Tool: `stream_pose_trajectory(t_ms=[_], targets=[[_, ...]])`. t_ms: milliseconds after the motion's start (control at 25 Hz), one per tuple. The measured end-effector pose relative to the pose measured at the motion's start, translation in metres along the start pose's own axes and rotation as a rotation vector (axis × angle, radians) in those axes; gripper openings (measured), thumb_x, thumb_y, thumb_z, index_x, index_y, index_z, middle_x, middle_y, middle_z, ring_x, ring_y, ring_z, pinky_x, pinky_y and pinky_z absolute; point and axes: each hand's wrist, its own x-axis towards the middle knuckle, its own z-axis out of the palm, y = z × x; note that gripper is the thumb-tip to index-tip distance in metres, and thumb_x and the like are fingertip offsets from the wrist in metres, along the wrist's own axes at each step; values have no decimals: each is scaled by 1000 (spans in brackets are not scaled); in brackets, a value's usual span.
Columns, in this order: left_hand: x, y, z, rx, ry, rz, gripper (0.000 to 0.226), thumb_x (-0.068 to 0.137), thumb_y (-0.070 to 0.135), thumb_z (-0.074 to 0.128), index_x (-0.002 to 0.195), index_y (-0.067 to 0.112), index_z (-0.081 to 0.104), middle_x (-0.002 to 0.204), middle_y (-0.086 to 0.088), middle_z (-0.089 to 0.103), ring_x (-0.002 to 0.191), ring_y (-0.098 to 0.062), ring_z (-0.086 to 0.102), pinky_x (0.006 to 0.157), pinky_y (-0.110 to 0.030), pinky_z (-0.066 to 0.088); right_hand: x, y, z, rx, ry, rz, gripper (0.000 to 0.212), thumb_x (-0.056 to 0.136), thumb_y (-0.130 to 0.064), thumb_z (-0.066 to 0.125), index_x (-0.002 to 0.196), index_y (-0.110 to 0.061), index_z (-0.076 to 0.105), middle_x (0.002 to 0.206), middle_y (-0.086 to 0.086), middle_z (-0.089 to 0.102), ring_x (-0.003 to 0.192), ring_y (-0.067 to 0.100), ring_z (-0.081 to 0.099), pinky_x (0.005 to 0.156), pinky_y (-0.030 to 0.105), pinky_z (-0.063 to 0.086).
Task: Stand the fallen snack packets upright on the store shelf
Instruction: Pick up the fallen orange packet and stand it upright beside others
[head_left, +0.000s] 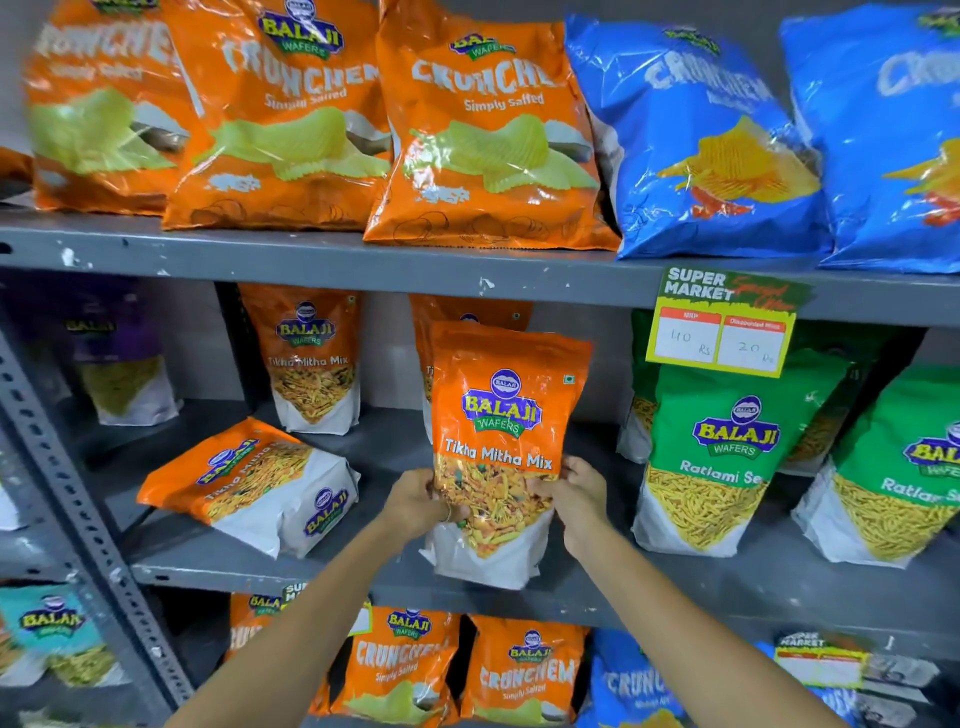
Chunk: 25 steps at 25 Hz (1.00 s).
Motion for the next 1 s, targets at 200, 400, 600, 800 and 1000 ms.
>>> stream_pose_trajectory(t_ms=[200,400,600,800,1000], targets=[[21,2,8,136,212,115,33,74,-5,72,106,-8,63,110,-21,70,103,-34,64,74,-28,46,24,-3,11,-131,-31,-97,38,72,6,72,99,-11,50,108,14,65,101,27,61,90,46,51],[24,-11,18,-30,321,80,41,80,-9,63,120,-3,55,120,-19,66,112,-34,60,92,-41,49,37,10,12,-345,-136,-190,35,79,12,60,103,-11,49,115,15,65,109,26,60,96,48,50],[16,-17,1,-130,410,30,45,82,-13,56,125,-2,50,118,-24,64,97,-32,64,88,-40,51,16,20,7,-418,82,-440,35,79,9,56,108,-12,56,111,9,63,99,20,59,75,32,50],[-10,-21,-34,-134,631,11,25,84,-9,55,107,-2,61,86,-14,64,87,-29,60,69,-32,49,-5,14,20,-437,18,-647,15,81,-3,64,93,-8,57,105,10,65,91,23,62,68,28,48],[-40,-32,-77,-95,821,-60,26,81,-8,53,103,2,63,95,-16,70,87,-28,61,69,-27,41,-18,15,56,-446,-123,-679,15,80,-4,64,93,-10,59,102,10,66,92,24,61,72,28,47]])
